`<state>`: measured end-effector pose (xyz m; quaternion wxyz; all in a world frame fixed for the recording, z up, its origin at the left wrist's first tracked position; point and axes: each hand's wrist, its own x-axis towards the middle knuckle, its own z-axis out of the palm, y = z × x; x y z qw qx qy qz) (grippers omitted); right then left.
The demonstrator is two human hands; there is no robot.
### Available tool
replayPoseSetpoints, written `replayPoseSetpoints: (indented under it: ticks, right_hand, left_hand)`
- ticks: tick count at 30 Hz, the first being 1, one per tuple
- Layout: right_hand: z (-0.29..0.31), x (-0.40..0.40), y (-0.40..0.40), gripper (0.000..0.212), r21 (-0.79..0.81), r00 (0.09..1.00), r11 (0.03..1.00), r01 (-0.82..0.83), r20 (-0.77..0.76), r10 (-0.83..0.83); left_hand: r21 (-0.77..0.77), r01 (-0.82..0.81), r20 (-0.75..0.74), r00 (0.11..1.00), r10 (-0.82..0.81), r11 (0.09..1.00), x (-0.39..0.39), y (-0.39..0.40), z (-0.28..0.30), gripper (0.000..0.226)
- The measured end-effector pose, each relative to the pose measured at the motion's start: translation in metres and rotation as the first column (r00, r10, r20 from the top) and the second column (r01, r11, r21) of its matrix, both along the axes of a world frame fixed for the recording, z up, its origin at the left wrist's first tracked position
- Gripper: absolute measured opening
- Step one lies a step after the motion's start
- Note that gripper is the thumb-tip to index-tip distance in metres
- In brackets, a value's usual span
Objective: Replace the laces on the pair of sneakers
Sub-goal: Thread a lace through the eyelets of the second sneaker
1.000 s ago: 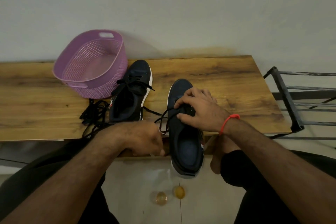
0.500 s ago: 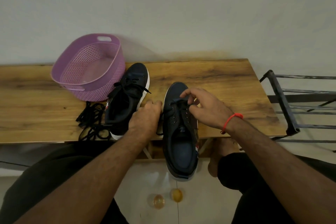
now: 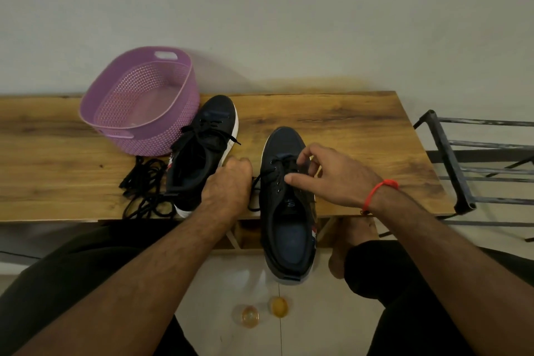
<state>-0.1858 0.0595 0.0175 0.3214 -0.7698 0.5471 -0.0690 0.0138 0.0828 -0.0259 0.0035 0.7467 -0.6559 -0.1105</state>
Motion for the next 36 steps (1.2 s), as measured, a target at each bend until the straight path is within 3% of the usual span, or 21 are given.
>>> replayPoseSetpoints:
  ticks: [2, 5, 7, 11, 13, 15, 17, 24, 27, 31, 36]
  right_hand:
    - [0.0, 0.0, 0.005, 0.041, 0.008, 0.998, 1.0, -0.017, -0.065, 0.018]
    - [0.002, 0.0, 0.008, 0.035, 0.006, 0.997, 1.0, -0.024, -0.08, 0.024]
    - [0.005, -0.001, 0.007, 0.027, 0.035, 0.999, 0.999, 0.0, -0.04, 0.001]
    - [0.007, -0.002, 0.004, 0.017, 0.136, 0.993, 0.987, 0.09, 0.066, -0.099]
    - [0.009, -0.003, 0.003, 0.012, 0.201, 0.986, 0.973, 0.11, 0.104, -0.133]
    - [0.011, -0.005, 0.003, 0.009, 0.249, 0.983, 0.962, 0.115, 0.113, -0.147]
    - [0.014, -0.006, 0.003, 0.006, 0.284, 0.982, 0.952, 0.116, 0.114, -0.154]
    - [0.016, -0.006, 0.002, 0.006, 0.298, 0.981, 0.945, 0.136, 0.092, -0.17]
    - [0.016, -0.007, 0.001, 0.01, 0.307, 0.975, 0.935, 0.175, 0.077, -0.208]
    - [0.016, -0.008, 0.0, 0.013, 0.32, 0.968, 0.926, 0.202, 0.075, -0.238]
    - [0.014, -0.009, -0.002, 0.01, 0.319, 0.967, 0.924, 0.212, 0.065, -0.245]
  left_hand:
    - [-0.07, -0.066, -0.102, 0.993, 0.059, 0.995, 0.0, -0.003, 0.006, 0.007]
    - [-0.282, -0.08, -0.205, 0.979, 0.021, 0.956, 0.003, -0.007, 0.018, 0.006]
    - [-0.302, -0.125, -0.371, 0.929, 0.004, 0.945, 0.005, -0.009, 0.029, 0.015]
    - [-0.155, -0.229, -0.758, 0.652, 0.033, 0.961, 0.003, -0.009, 0.043, 0.02]
    - [-0.051, -0.275, -0.865, 0.492, 0.095, 0.96, 0.0, -0.007, 0.043, 0.017]
    - [0.003, -0.284, -0.901, 0.415, 0.126, 0.959, -0.001, -0.006, 0.042, 0.01]
    - [-0.002, -0.273, -0.897, 0.426, 0.119, 0.962, 0.0, -0.006, 0.042, 0.006]
    - [-0.058, -0.248, -0.73, 0.672, 0.128, 0.967, 0.009, -0.009, 0.037, 0.005]
    - [-0.044, -0.222, -0.737, 0.666, 0.118, 0.974, 0.009, -0.009, 0.036, 0.005]
    - [-0.156, -0.249, -0.682, 0.727, 0.078, 0.956, 0.014, -0.01, 0.034, 0.011]
    - [-0.207, -0.31, -0.727, 0.684, 0.066, 0.928, 0.02, -0.011, 0.04, 0.004]
